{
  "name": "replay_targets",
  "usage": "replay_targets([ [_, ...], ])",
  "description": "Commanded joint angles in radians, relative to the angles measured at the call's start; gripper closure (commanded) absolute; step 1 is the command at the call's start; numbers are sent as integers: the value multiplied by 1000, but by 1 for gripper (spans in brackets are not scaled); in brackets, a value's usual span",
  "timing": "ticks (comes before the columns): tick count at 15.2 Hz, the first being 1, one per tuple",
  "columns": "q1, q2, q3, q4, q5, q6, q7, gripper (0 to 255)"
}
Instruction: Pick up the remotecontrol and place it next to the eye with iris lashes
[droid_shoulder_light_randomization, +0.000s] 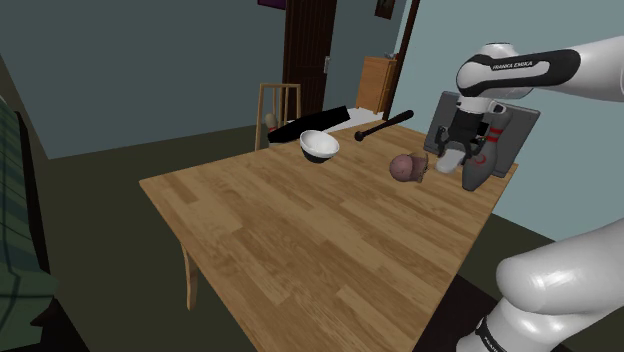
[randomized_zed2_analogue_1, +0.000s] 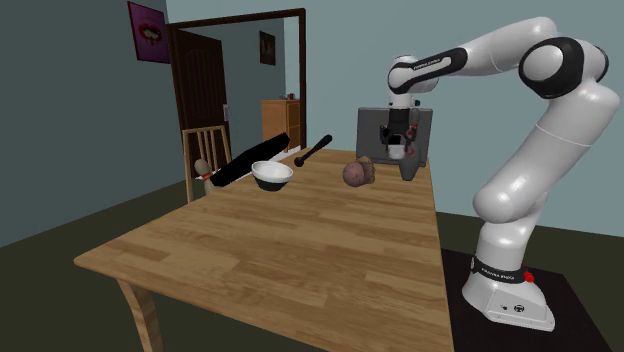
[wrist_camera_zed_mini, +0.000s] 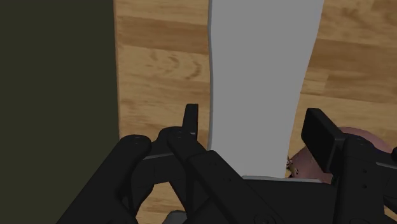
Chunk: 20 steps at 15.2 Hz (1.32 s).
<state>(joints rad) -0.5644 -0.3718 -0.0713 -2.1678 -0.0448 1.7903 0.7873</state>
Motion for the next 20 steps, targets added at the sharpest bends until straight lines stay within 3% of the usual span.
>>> replay_targets([
  [1, -24, 11, -43, 9, -16, 4, -62, 255],
  [20, -26, 58, -53, -206, -19, 267, -59, 255],
])
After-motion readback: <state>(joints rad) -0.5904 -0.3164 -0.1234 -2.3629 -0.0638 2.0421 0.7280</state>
